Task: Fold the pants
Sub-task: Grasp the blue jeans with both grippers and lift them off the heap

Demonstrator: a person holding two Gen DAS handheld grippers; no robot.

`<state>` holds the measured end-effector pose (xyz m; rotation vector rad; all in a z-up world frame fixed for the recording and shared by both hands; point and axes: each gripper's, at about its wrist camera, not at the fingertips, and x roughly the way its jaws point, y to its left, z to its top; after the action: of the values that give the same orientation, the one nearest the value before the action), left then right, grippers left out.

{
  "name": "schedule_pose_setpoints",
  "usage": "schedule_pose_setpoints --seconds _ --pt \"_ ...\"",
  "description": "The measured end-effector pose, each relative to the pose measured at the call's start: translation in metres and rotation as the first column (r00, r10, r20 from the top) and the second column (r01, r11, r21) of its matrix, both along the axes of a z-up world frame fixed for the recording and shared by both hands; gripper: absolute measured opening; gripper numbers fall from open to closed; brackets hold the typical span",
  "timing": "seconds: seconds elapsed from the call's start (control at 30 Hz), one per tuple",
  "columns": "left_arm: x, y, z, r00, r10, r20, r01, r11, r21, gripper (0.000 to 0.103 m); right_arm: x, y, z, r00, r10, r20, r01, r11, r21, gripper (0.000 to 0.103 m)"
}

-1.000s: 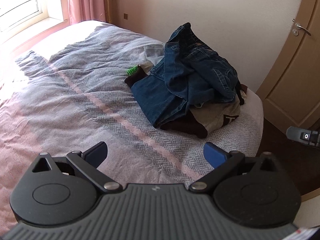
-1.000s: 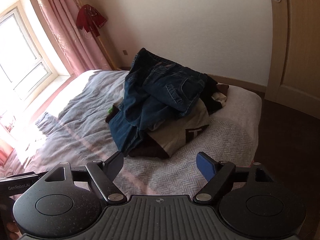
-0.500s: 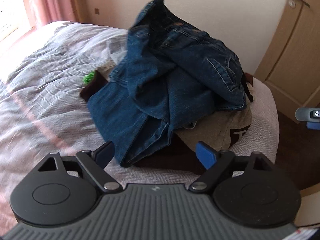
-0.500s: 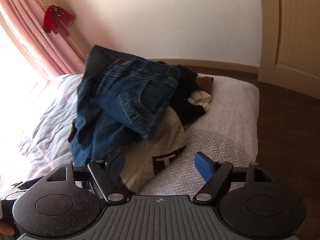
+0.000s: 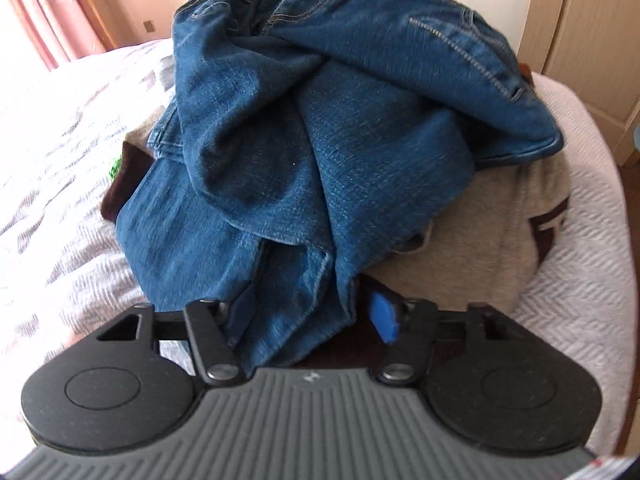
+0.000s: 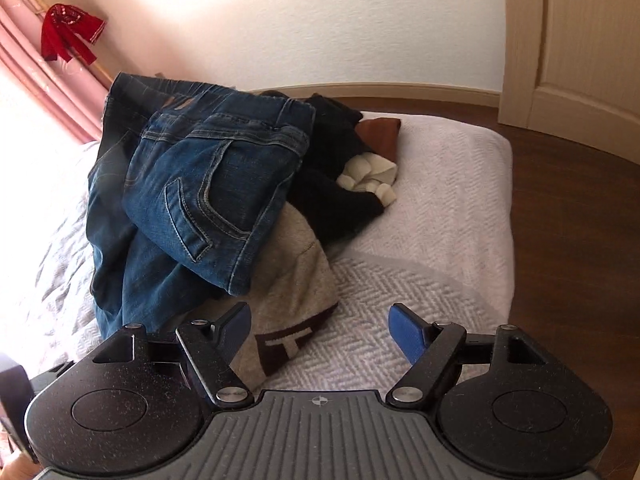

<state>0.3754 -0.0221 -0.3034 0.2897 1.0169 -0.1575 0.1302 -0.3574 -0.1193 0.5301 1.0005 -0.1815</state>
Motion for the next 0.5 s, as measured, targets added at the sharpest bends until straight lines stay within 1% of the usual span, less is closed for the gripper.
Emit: schedule_pose_setpoints --seconds 0.03,0.07,0.1,0.13,0.17,0.2,0.23,0.3,0.33,0.4,0.47,0.5 --pt "0.000 0.001 -0.001 1.000 -0.004 0.007 0.004 1.000 0.006 0.047 0.003 0.000 -0.002 1.000 0.004 0.002 -0.004 1.000 0.008 0.074" --pt "0.000 0.004 0.001 1.000 -0.003 0.015 0.003 1.000 -0.002 0.037 0.007 0.000 -0.003 1.000 0.006 0.009 -0.006 1.000 0.023 0.074" --pt "-0.001 0.009 0.005 0.999 0.009 0.033 -0.009 1.000 -0.004 0.019 0.010 0.000 -0.005 1.000 0.007 0.018 -0.008 0.999 0.040 0.074" --pt "-0.002 0.017 0.011 0.999 0.010 0.035 -0.008 0.999 -0.046 0.010 0.014 0.001 -0.007 0.999 0.010 0.031 -0.012 0.998 0.060 0.074" --pt "-0.002 0.025 0.018 0.999 0.030 0.041 -0.027 0.996 -0.088 0.008 0.017 0.001 -0.009 0.999 0.014 0.046 -0.018 0.997 0.081 0.073" --pt "-0.003 0.033 0.027 0.996 0.060 0.064 -0.053 0.993 -0.102 0.008 0.020 0.001 -0.011 0.998 0.022 0.065 -0.029 0.994 0.107 0.072" --pt "-0.004 0.039 0.035 0.994 0.075 0.084 -0.065 0.992 -0.108 0.008 0.024 0.002 -0.014 0.996 0.029 0.082 -0.039 0.990 0.134 0.071" --pt "-0.003 0.049 0.047 0.988 0.106 0.115 -0.092 0.989 -0.119 0.008 0.033 0.004 -0.025 0.995 0.032 0.099 -0.050 0.982 0.184 0.066" --pt "-0.002 0.053 0.050 0.986 0.117 0.118 -0.101 0.987 -0.128 0.008 0.037 0.005 -0.030 0.994 0.025 0.105 -0.047 0.977 0.209 0.064" --pt "0.001 0.057 0.055 0.983 0.135 0.121 -0.118 0.984 -0.134 0.008 0.045 0.005 -0.042 0.993 -0.006 0.117 -0.025 0.964 0.265 0.057" --pt "0.005 0.057 0.061 0.982 0.140 0.124 -0.124 0.984 -0.126 0.008 0.053 0.004 -0.051 0.990 -0.057 0.129 0.008 0.938 0.348 0.054" --pt "0.005 0.056 0.065 0.981 0.143 0.132 -0.126 0.984 -0.125 0.008 0.056 0.003 -0.056 0.988 -0.080 0.133 0.022 0.922 0.387 0.050"
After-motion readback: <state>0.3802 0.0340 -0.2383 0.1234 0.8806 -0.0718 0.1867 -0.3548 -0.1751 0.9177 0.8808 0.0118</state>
